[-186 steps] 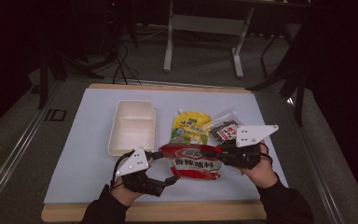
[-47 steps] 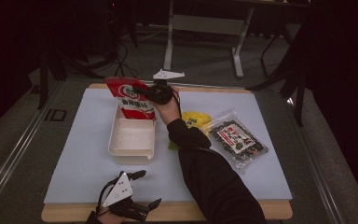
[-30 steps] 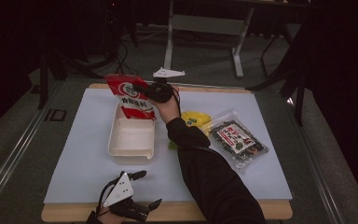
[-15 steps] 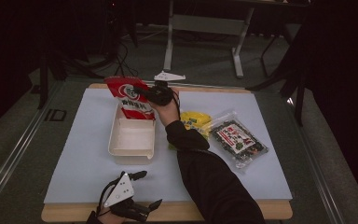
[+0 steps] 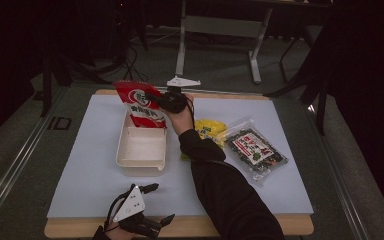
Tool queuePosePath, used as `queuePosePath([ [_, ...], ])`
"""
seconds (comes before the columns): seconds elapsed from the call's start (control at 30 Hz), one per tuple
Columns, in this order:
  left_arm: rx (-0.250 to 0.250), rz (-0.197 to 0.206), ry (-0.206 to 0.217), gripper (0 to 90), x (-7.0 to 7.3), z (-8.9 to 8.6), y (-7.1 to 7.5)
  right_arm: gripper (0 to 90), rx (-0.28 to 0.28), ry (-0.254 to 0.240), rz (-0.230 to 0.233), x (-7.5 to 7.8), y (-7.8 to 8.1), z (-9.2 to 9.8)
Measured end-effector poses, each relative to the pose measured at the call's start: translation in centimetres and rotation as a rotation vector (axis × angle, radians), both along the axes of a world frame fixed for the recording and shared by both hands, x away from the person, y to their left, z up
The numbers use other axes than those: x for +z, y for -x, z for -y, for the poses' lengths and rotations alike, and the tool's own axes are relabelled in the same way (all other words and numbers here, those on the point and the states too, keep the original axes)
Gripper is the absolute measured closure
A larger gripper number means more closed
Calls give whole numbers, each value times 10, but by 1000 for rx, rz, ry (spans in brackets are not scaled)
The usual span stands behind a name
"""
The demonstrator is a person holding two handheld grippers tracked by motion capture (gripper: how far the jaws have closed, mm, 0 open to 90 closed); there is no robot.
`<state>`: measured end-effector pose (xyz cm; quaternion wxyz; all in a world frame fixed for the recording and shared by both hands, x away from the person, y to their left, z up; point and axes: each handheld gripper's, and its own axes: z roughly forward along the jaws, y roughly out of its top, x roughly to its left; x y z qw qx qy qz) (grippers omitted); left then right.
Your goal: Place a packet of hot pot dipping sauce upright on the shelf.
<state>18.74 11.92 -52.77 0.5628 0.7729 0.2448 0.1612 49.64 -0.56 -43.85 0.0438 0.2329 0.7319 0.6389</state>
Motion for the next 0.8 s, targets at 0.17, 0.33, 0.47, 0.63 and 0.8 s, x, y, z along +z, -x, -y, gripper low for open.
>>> queuePosePath([
  [0.17, 0, 1, 2, 21, 0, 0, 0, 893, 3, -14, 8, 3, -1, -1],
  [0.33, 0, 2, 1, 21, 0, 0, 0, 893, -15, -24, -7, -3, -1, -1],
  [0.47, -1, 2, 0, 21, 0, 0, 0, 893, -20, -24, -13, -4, 1, -2],
  [0.63, -2, 3, -2, 21, 0, 0, 0, 893, -25, -22, 17, 2, 4, -6],
  [0.8, -4, 4, -5, 21, 0, 0, 0, 893, -39, -37, -1, -4, 2, -4],
])
